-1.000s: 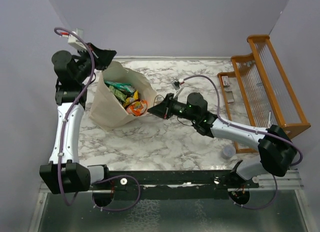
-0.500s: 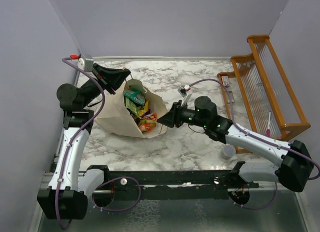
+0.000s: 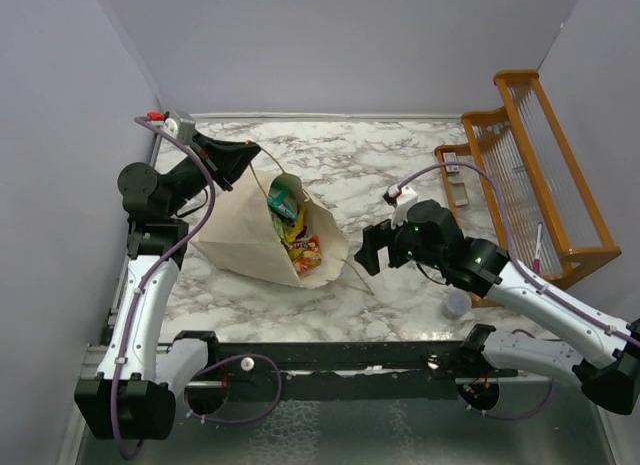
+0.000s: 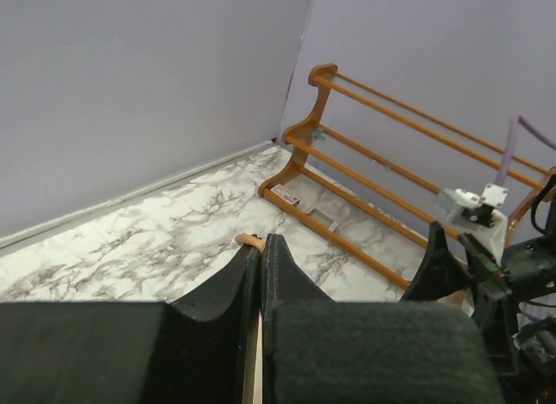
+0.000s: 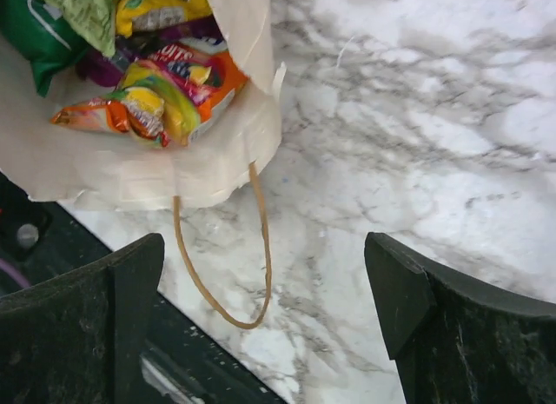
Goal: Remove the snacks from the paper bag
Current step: Adjust the paper bag at the center of the board, then take out the snack from the paper bag, then place the snack at the center of the board.
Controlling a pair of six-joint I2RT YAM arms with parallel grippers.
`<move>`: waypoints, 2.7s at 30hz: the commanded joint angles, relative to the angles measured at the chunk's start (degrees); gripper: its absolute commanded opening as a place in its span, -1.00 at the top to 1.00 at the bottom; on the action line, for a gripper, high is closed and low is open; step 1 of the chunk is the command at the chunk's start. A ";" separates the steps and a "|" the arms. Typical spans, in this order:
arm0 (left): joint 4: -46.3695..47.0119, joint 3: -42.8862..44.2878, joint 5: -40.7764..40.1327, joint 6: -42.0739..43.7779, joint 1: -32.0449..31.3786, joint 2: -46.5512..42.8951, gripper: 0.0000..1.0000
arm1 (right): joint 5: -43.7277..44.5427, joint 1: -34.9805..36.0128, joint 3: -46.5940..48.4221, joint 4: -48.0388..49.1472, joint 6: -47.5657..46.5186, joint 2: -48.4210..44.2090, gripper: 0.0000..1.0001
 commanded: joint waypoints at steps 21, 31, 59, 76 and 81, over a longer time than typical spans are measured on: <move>-6.65 -1.05 -9.33 5.13 2.70 -1.02 1.00 | -30.61 0.93 5.01 28.81 -34.85 21.85 -0.50; -8.35 -1.29 -12.03 5.17 3.17 -0.04 1.00 | -28.41 1.12 4.61 31.49 -30.50 29.93 -0.52; -7.84 -4.00 -18.29 7.95 3.59 -3.49 1.00 | -5.80 1.10 10.49 30.37 -11.54 11.42 0.97; -10.58 -3.54 -22.88 9.06 3.59 -3.60 1.00 | 35.10 1.10 -9.58 32.65 -6.15 -14.05 0.95; -10.55 -3.68 -23.33 8.97 3.59 -3.53 1.00 | 52.91 1.06 -14.60 31.75 -0.45 -10.47 0.95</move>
